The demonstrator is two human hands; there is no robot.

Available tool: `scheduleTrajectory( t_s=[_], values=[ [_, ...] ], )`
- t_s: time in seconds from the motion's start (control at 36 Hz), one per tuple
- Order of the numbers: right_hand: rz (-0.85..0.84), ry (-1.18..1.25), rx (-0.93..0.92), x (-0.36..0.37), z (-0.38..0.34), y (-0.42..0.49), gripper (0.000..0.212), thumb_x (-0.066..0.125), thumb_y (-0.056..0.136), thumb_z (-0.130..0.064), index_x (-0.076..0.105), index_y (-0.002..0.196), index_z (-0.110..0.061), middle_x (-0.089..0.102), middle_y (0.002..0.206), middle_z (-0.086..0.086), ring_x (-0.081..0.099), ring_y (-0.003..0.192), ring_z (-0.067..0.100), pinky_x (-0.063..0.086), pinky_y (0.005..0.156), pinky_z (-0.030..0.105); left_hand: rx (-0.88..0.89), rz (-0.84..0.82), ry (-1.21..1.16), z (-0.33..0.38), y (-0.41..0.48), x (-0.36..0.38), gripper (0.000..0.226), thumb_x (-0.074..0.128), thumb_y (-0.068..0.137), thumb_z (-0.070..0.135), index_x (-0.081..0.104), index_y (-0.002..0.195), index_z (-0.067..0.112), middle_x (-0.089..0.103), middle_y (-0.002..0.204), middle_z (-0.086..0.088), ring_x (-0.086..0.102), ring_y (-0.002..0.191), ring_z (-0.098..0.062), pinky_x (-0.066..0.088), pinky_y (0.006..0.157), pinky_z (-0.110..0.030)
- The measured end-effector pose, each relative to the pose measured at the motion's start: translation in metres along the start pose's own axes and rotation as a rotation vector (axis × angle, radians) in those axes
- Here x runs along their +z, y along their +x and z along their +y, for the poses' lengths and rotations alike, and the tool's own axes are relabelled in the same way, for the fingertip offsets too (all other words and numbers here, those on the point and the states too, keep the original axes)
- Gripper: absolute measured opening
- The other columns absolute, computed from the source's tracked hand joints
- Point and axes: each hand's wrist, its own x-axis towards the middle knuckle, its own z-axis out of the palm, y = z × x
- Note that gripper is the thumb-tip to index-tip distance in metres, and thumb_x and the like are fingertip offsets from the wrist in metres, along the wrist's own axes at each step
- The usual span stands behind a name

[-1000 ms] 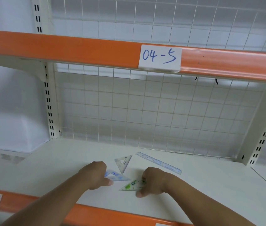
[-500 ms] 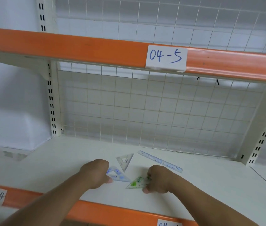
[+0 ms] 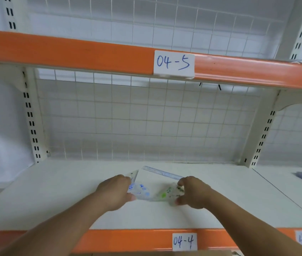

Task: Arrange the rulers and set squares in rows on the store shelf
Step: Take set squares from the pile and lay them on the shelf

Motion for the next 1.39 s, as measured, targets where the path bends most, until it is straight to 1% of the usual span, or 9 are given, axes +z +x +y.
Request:
scheduleTrajectory(
  t_s=[0.17,0.44,0.53,0.67,0.83,1.03,1.22,1.31,1.39],
  values=[
    [0.02,0.014,0.069,0.001,0.017,-0.017,0.056,0.072,0.081,-0.04,0.052,0.129,-0.019,0.056,0.119,0.0,0.055,0.098,0.018,0.049,0.09,0.032,0.071,0.0,0.013,0.016,0.001,0.0,0.043,0.051,0.093,0.049,0.051,0.122,0.017,0.052,0.123,0.001,0.053,0.11,-0.019,0.043,0.087,-0.03],
    [0.047,0.022,0.161,-0.008,0.066,-0.044,0.057,0.072,0.08,-0.041,0.052,0.129,-0.019,0.057,0.121,0.0,0.056,0.106,0.022,0.047,0.094,0.037,0.149,0.006,0.028,0.066,0.005,0.001,0.045,0.05,0.093,0.05,0.051,0.123,0.017,0.053,0.122,0.0,0.053,0.109,-0.019,0.044,0.087,-0.031],
    [0.062,0.012,0.183,-0.014,0.089,-0.053,0.061,0.071,0.081,-0.043,0.049,0.133,-0.019,0.054,0.127,0.0,0.054,0.112,0.022,0.044,0.096,0.036,0.172,0.004,0.025,0.092,0.008,0.003,0.047,0.051,0.092,0.051,0.051,0.125,0.017,0.053,0.124,0.0,0.053,0.112,-0.02,0.044,0.087,-0.031],
    [0.066,0.004,0.202,-0.022,0.141,-0.072,0.065,0.069,0.082,-0.045,0.045,0.137,-0.019,0.05,0.133,0.001,0.052,0.117,0.022,0.041,0.097,0.036,0.207,0.005,0.012,0.147,0.011,0.01,0.048,0.051,0.093,0.05,0.05,0.128,0.016,0.053,0.131,-0.001,0.054,0.115,-0.02,0.043,0.088,-0.03],
    [0.066,-0.011,0.223,-0.037,0.214,-0.099,0.065,0.069,0.081,-0.045,0.046,0.136,-0.018,0.049,0.135,0.002,0.051,0.12,0.023,0.041,0.1,0.036,0.234,0.0,0.011,0.227,0.012,0.019,0.047,0.05,0.093,0.05,0.051,0.125,0.015,0.054,0.126,-0.001,0.055,0.112,-0.02,0.045,0.088,-0.032],
    [0.076,-0.053,0.249,-0.053,0.303,-0.136,0.056,0.069,0.081,-0.043,0.052,0.128,-0.018,0.053,0.129,0.003,0.054,0.115,0.025,0.043,0.092,0.034,0.256,0.009,-0.015,0.324,0.008,0.033,0.049,0.051,0.093,0.051,0.051,0.127,0.015,0.053,0.128,-0.002,0.053,0.115,-0.02,0.044,0.091,-0.032],
    [0.041,-0.054,0.279,-0.065,0.386,-0.174,0.043,0.058,0.088,-0.025,0.051,0.128,-0.012,0.051,0.131,0.008,0.052,0.116,0.027,0.044,0.098,0.036,0.274,0.014,-0.025,0.41,0.0,0.049,0.05,0.05,0.092,0.052,0.051,0.128,0.017,0.052,0.129,-0.002,0.052,0.115,-0.02,0.044,0.09,-0.031],
    [0.039,-0.049,0.29,-0.069,0.415,-0.188,0.054,0.066,0.085,-0.041,0.05,0.129,-0.015,0.051,0.131,0.006,0.053,0.114,0.025,0.045,0.097,0.037,0.29,-0.005,-0.025,0.442,0.0,0.055,0.05,0.05,0.092,0.051,0.051,0.128,0.017,0.052,0.13,-0.002,0.052,0.117,-0.021,0.044,0.092,-0.032],
    [0.041,-0.034,0.314,-0.071,0.441,-0.203,0.062,0.066,0.085,-0.045,0.045,0.136,-0.017,0.048,0.136,0.004,0.052,0.118,0.024,0.045,0.098,0.036,0.321,-0.017,-0.012,0.473,0.002,0.058,0.05,0.05,0.092,0.053,0.052,0.126,0.017,0.053,0.126,-0.002,0.053,0.114,-0.021,0.044,0.089,-0.031]
  ],
)
